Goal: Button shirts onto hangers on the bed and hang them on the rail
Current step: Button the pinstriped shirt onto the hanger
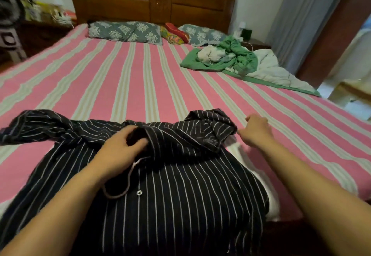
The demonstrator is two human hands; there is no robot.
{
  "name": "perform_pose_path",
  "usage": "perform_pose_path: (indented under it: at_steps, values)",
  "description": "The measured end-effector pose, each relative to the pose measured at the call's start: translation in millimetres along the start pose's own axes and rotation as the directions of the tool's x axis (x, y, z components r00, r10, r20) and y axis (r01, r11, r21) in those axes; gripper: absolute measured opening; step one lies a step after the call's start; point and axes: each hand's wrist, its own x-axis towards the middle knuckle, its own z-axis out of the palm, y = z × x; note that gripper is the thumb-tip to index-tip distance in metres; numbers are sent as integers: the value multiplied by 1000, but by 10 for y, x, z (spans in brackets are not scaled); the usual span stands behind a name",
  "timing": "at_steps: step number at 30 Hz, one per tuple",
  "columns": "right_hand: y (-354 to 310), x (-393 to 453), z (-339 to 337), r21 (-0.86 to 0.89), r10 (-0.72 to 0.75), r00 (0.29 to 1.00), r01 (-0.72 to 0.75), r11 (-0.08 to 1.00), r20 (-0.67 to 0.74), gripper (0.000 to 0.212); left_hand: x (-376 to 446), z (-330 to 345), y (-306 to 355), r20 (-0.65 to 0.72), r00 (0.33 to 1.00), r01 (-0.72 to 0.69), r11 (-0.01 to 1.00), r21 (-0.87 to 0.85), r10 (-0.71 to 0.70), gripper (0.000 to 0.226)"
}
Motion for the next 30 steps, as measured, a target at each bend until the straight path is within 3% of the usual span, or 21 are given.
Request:
perform_pose_path:
  at_steps: [2, 3, 5, 7, 9, 11, 12, 13, 14, 16, 17, 18, 19, 20, 21, 22, 23, 24, 25, 28, 30]
  values:
    - [-59, -187, 70, -94, -272, 961, 275, 957, 43, 64, -100, -87, -136, 168, 985, -98, 885, 455, 23, 70]
    - [-154, -308, 104, -80, -452, 885, 462, 884, 117, 71, -143, -145, -175, 187, 982, -101, 826, 554, -5, 78]
    - [-376, -528, 230, -49, -692, 654, 737, 675, 306, 81, -211, -313, -178, 130, 988, 10, 884, 468, -80, 70]
    - [-560, -675, 462, -48, -792, 470, 869, 492, 390, 88, -241, -447, -209, 9, 988, 146, 938, 313, -157, 54]
    - [-717, -728, 691, -79, -836, 373, 924, 374, 403, 85, -296, -526, -220, -10, 967, 247, 919, 308, -256, 43]
    - [-839, -737, 849, -125, -843, 323, 946, 299, 430, 67, -396, -491, -255, 118, 929, 302, 904, 302, -350, 42]
    - [-885, -735, 873, -146, -857, 288, 957, 249, 426, 49, -421, -478, -273, 174, 914, 331, 921, 207, -367, 41]
    - [-926, -719, 858, -169, -864, 273, 961, 221, 422, 31, -440, -488, -254, 191, 916, 359, 933, 6, -354, 42]
    - [-967, -679, 829, -173, -871, 295, 954, 245, 394, 19, -442, -524, -221, 167, 931, 358, 895, -264, -323, 44]
    - [-1162, -465, 723, -76, -875, 437, 899, 431, 208, 13, -377, -645, -166, 43, 960, 219, 646, -731, -276, 50]
    - [-1326, -257, 664, -16, -853, 510, 859, 512, 106, 15, -313, -702, -163, -30, 960, 130, 540, -832, -277, 52]
    - [-1524, 16, 600, 8, -820, 572, 820, 572, 32, 20, -249, -736, -164, -90, 957, 62, 494, -867, -277, 53]
    - [-1736, 300, 538, -12, -782, 623, 782, 623, -5, 26, -191, -738, -185, -132, 952, 34, 520, -854, -278, 53]
    - [-1925, 593, 496, -77, -723, 690, 721, 688, 0, 34, -153, -718, -231, -156, 950, 48, 620, -783, -271, 53]
    - [-2066, 808, 449, -155, -629, 777, 623, 767, 13, 45, -121, -655, -326, -165, 957, 99, 803, -588, -239, 55]
    - [-2123, 1038, 466, -217, -520, 854, 512, 831, 19, 54, -94, -563, -463, -131, 973, 150, 953, -262, -189, 57]
    - [-2107, 1212, 502, -246, -435, 900, 430, 869, 34, 58, -73, -459, -594, -53, 984, 172, 981, 93, -168, 60]
    - [-2016, 1330, 549, -237, -386, 919, 393, 888, 79, 56, -45, -366, -691, 14, 985, 155, 921, 358, -171, 60]
    - [-1858, 1385, 600, -235, -363, 922, 385, 892, 133, 54, -16, -300, -738, 77, 978, 128, 847, 516, -194, 58]
    - [-1066, 1369, 665, -291, -234, 940, 302, 908, 247, 37, 32, -254, -724, 112, 951, 168, 784, 597, -289, 55]
    - [-490, 1206, 589, -208, -116, 952, 180, 962, 284, 37, 35, -231, -731, 90, 956, 164, 760, 630, -280, 55]
